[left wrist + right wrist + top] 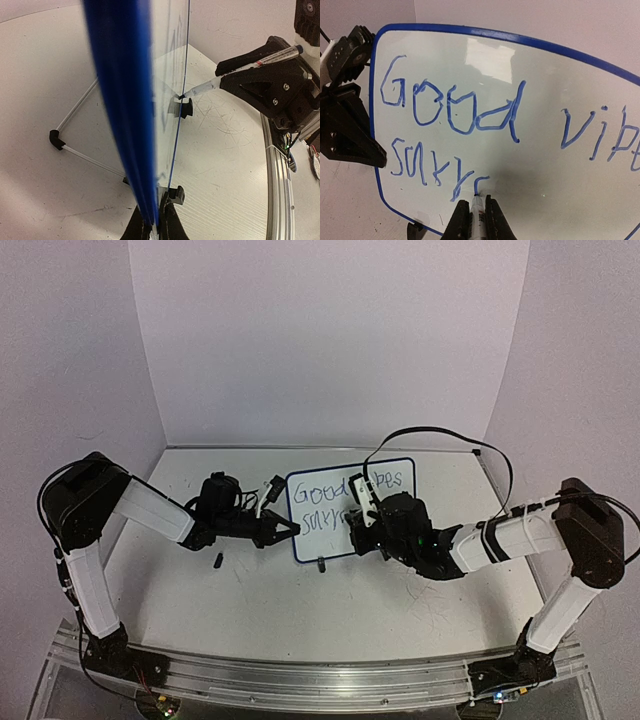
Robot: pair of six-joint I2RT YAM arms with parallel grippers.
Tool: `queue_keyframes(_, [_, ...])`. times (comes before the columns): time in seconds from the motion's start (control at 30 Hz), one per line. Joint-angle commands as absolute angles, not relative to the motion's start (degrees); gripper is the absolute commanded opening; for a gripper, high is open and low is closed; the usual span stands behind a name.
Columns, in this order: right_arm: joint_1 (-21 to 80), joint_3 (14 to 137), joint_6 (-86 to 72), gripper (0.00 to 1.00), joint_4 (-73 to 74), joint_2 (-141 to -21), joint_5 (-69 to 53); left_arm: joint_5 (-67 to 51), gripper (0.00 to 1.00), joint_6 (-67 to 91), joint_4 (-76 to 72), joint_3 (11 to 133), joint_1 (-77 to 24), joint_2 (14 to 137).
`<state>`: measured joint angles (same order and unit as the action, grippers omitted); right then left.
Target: Write a sentence on the whiteboard
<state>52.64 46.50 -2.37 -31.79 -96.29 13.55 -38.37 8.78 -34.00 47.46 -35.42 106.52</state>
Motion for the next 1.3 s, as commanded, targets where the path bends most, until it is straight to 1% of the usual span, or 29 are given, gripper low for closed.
queue_keyframes(0.0, [52.4,45.4,-3.8,0.00,-31.1,-96.4,14.0,-29.6,0.00,6.0,-30.5,47.3,-34.1,105.4])
queue_keyframes(0.33, [52.0,45.7,-3.4,0.00,-32.3,-94.3,20.4,-29.6,0.00,6.0,-30.4,47.2,-34.1,105.3])
queue_keyframes(0.63, [51.9,48.2,-1.4,0.00,-35.0,-94.6,20.0,-29.6,0.00,5.9,-30.4,47.1,-34.1,105.2])
queue_keyframes(1.27, [51.9,49.8,-0.7,0.00,-35.8,-95.2,18.8,-29.7,0.00,5.9,-30.4,47.1,-34.1,105.1])
